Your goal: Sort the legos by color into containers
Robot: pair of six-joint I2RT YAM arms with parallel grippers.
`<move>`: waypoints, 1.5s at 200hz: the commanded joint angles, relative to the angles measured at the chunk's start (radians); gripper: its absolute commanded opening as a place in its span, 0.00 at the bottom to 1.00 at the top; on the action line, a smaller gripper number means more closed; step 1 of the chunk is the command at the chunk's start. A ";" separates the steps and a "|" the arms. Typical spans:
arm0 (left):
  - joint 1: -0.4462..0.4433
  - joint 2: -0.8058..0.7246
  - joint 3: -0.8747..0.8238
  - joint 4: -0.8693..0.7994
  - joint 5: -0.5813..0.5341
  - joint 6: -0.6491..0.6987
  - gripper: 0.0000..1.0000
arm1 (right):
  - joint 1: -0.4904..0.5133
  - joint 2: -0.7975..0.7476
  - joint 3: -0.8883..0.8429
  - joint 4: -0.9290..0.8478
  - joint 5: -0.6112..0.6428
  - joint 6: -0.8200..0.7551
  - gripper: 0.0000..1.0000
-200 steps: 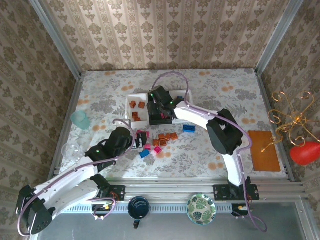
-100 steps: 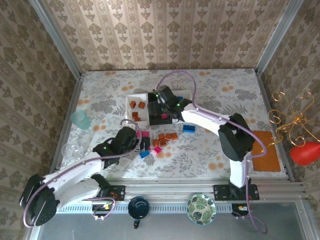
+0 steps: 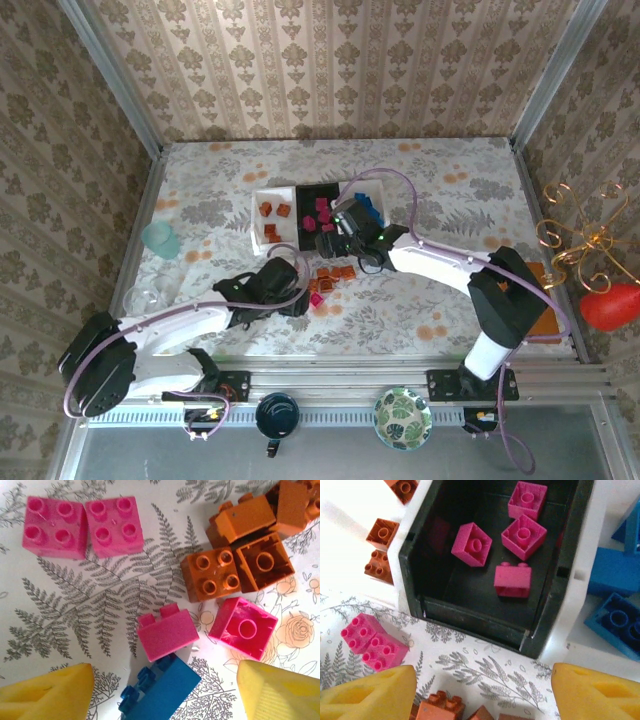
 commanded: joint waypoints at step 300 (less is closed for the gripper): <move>0.004 0.248 0.408 0.133 0.044 0.186 0.21 | -0.091 -0.454 -0.336 0.007 0.174 0.103 0.74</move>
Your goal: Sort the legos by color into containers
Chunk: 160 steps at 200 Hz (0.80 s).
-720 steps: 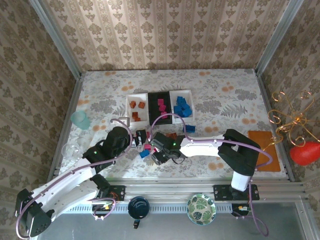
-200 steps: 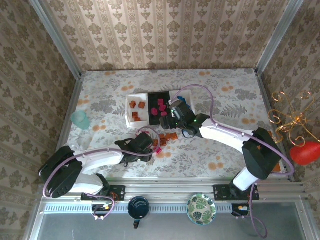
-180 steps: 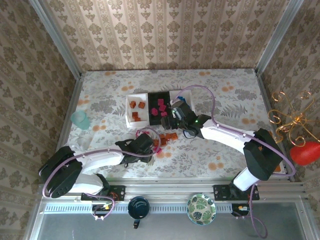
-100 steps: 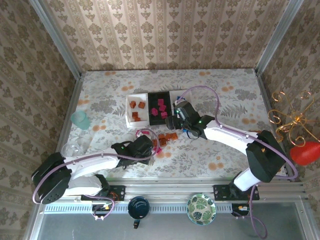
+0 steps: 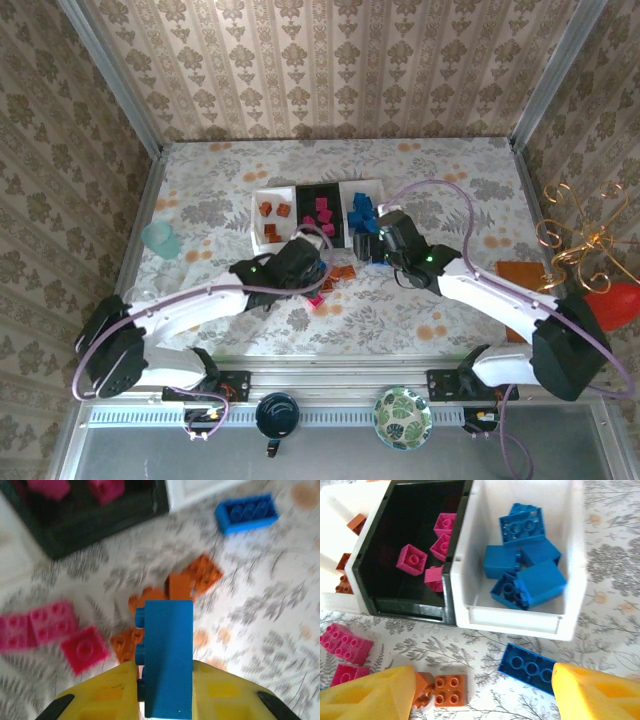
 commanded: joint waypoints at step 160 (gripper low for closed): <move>0.198 0.533 0.719 0.121 0.177 0.141 0.63 | -0.007 -0.091 -0.072 -0.013 -0.047 0.043 0.74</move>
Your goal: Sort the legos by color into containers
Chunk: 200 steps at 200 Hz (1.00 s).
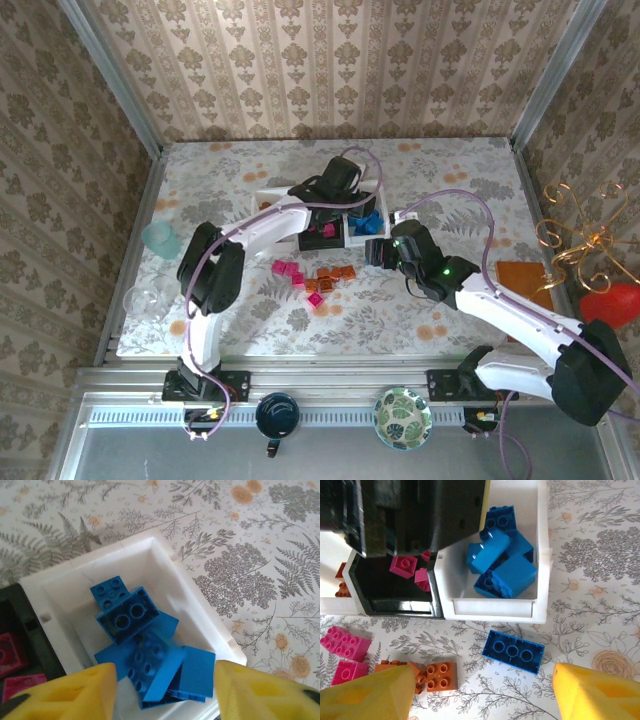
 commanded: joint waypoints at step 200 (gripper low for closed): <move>-0.095 -1.170 -1.045 0.019 -0.237 -0.219 1.00 | 0.176 0.721 0.453 -0.066 -0.249 -0.220 0.65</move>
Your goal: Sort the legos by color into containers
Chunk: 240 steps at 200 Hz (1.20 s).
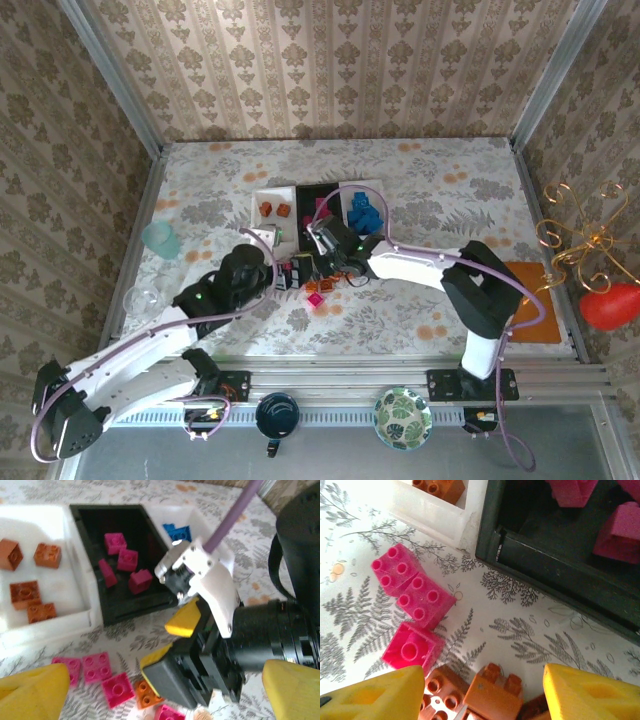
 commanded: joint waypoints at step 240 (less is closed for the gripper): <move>0.055 -0.054 -0.096 -0.077 -0.005 -0.075 1.00 | 0.049 -0.089 -0.191 -0.186 0.055 -0.026 0.60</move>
